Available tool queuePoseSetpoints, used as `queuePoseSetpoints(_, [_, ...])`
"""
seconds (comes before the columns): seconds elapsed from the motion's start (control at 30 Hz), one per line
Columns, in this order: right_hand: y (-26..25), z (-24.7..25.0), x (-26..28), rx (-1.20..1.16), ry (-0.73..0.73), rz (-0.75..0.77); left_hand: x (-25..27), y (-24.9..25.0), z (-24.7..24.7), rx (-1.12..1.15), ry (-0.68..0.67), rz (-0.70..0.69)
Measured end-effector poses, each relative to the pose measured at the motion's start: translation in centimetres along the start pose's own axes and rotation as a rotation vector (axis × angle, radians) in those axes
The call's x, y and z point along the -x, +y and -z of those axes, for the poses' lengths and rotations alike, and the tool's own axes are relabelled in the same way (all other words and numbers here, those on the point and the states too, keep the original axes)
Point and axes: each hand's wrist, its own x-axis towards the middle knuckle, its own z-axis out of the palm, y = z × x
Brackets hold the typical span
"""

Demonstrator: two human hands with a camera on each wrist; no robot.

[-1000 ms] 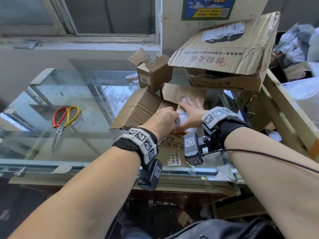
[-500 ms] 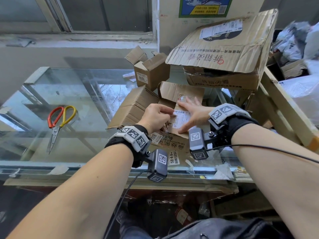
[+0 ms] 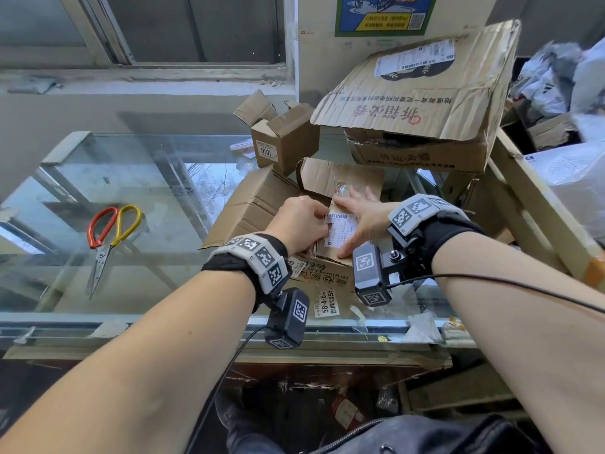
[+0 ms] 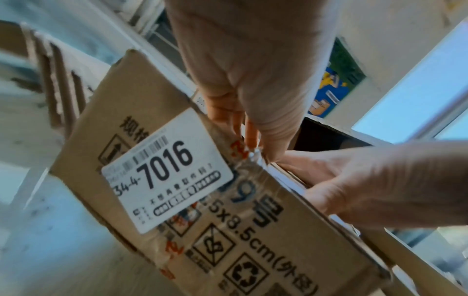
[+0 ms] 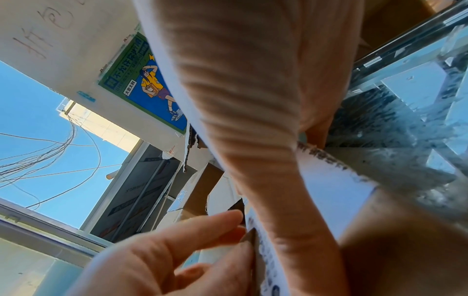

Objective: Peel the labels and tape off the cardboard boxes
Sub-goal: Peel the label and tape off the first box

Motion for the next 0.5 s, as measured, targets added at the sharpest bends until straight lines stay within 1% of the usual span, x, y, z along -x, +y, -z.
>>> queuePoseSetpoints(0.07, [0.0,0.1,0.1,0.002,0.002,0.008,-0.2,0.7,0.0,-0.167,-0.023,-0.073])
queuePoseSetpoints(0.13, [0.0,0.0,0.1,0.006,0.007,0.015,-0.2,1.4,-0.3,-0.245,-0.034,-0.088])
queuePoseSetpoints(0.17, [0.1,0.0,0.1,0.002,0.009,0.016,-0.3,1.5,-0.4,-0.232,-0.023,-0.073])
queuePoseSetpoints(0.3, [0.2,-0.1,0.1,-0.036,0.007,0.021,-0.6,1.1,-0.6,-0.029,0.024,0.052])
queuePoseSetpoints(0.4, [0.4,-0.1,0.0,-0.05,0.006,0.024,-0.4,0.9,-0.7,0.061,0.055,0.08])
queuePoseSetpoints(0.5, [0.4,-0.1,-0.1,-0.052,-0.002,0.023,-0.3,0.8,-1.0,0.087,0.08,0.102])
